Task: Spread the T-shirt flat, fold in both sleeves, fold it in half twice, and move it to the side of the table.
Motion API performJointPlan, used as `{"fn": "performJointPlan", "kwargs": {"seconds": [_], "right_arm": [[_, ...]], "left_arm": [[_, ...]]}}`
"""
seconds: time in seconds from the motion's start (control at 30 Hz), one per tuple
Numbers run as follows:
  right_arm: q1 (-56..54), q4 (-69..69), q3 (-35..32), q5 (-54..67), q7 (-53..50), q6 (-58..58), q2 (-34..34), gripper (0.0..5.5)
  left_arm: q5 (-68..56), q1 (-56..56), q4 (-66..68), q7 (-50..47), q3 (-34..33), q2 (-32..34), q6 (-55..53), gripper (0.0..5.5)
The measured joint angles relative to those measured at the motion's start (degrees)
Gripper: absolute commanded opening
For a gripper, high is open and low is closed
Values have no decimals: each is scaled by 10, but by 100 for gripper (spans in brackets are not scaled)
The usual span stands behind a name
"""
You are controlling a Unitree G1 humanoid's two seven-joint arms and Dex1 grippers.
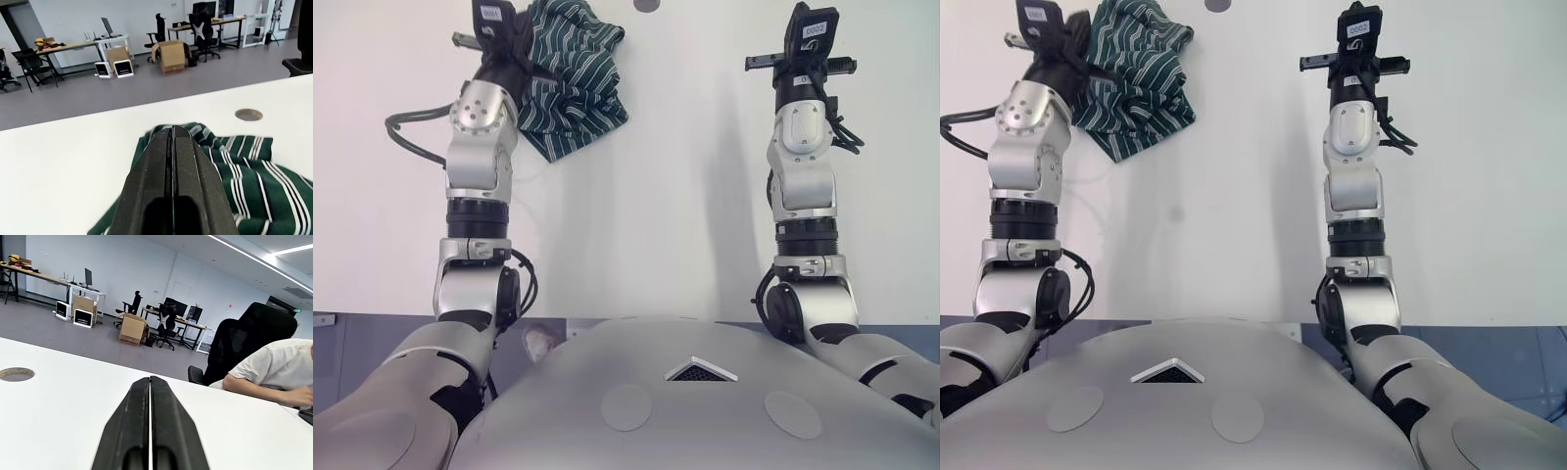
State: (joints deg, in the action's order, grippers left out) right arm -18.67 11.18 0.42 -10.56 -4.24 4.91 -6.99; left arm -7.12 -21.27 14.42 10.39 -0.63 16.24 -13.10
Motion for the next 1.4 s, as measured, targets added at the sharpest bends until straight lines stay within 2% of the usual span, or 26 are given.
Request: {"fn": "performJointPlan", "kwargs": {"seconds": [0.1, 0.2, 0.4, 0.5, 0.53, 0.7, 0.8, 0.9, 0.97, 1.03, 1.07, 1.13, 1.23, 1.3, 1.4], "right_arm": [[-30, 5, 16, 5, 29, 0, 0, 3], [-31, 15, 22, 4, 34, -1, -1, 3], [-31, 14, 54, 11, 76, 12, 6, 0], [-29, 14, 54, 3, 78, 12, -8, 0], [-29, 16, 53, 0, 78, 14, -12, 0], [-29, 18, 68, -5, 78, 27, -1, 0], [-30, 17, 66, -7, 85, 27, -5, 0], [-30, 15, 50, -5, 91, 27, -22, 0], [-32, 16, 34, 3, 103, 27, -44, 0], [-64, 32, 7, 25, 111, 28, -57, 0], [-85, 38, -3, 37, 116, 28, -61, 0], [-104, 39, -6, 59, 146, 30, -66, 38], [-104, 4, 28, 92, 231, 62, -61, 103], [-92, -42, 83, 128, 294, 104, -31, 141], [-82, -21, 162, 131, 334, 127, 29, 200]], "left_arm": [[25, -9, 30, 41, 24, 20, 7, 0], [47, -20, 33, 100, 43, 72, -17, 0], [52, -43, 70, 209, 11, 213, -22, 114], [53, -45, 119, 252, 7, 233, -16, 169], [49, -45, 136, 270, 10, 233, -23, 169], [55, -37, 173, 293, 48, 187, -30, 169], [40, 19, 45, 323, 76, 169, -82, 169], [5, 56, -117, 337, 118, 129, -180, 169], [-18, 50, -204, 332, 176, 56, -232, 169], [-18, 4, -197, 292, 217, -48, -236, 169], [-19, -26, -195, 282, 217, -73, -226, 169], [-41, -57, -204, 281, 178, -73, -214, 173], [-62, -61, -198, 305, 70, 33, -207, 173], [-29, -60, -117, 303, 15, 138, -181, 173], [0, -82, -21, 278, -11, 176, -131, 173]]}}
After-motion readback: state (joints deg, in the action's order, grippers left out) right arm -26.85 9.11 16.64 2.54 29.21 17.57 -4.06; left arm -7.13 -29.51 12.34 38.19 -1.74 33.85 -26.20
